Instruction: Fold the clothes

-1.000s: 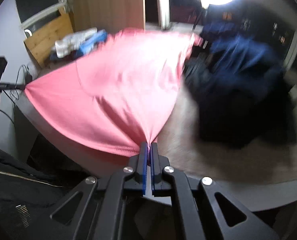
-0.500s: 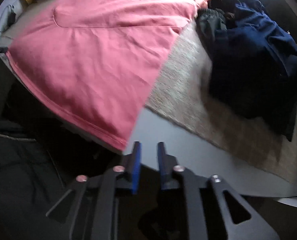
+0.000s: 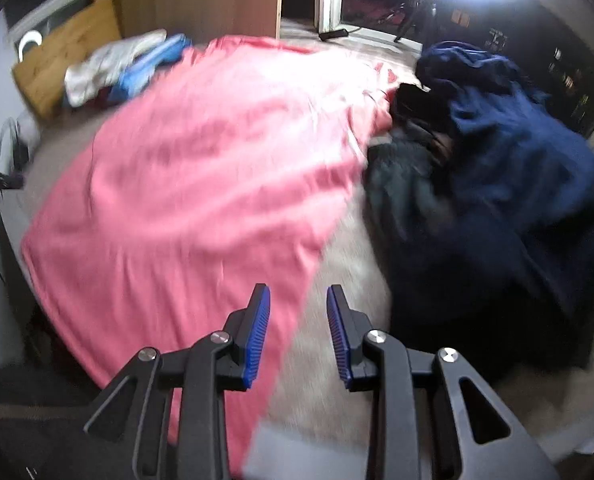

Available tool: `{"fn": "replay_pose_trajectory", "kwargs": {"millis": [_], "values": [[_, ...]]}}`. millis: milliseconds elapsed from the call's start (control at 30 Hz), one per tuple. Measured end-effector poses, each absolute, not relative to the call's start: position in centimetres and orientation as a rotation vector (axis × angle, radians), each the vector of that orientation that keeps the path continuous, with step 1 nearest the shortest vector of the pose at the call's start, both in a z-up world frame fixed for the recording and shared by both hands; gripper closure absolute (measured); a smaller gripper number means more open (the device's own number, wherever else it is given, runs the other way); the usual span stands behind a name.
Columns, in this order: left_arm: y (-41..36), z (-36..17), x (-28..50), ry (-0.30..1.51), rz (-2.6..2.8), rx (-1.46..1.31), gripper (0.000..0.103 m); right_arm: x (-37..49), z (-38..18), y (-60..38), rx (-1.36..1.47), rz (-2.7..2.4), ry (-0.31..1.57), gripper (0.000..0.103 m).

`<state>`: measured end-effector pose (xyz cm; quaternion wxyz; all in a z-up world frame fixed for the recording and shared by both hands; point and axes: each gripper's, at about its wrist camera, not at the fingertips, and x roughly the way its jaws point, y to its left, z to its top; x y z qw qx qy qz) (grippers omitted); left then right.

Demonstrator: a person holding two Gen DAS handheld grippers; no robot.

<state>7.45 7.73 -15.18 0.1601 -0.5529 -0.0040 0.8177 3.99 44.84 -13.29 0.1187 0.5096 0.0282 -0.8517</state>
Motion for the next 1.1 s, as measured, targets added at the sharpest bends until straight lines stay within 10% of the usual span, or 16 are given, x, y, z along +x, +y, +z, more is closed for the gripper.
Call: {"fn": "replay_pose_trajectory", "kwargs": {"millis": [400,767,1100], "values": [[11.0,-22.3,-5.6,0.139,2.309,-1.686,0.093,-1.8,-18.2,44.6,1.722,-2.350,0.195,0.074],[5.7,-17.3,3.9,-0.060,2.419,-1.589,0.088,-15.3,-3.5,32.4,1.147,-2.353,0.198,0.060],[4.0,-18.3,9.0,-0.154,2.418,-1.620,0.085,-35.3,-12.9,14.2,1.246,-2.165,0.249,0.060]]}}
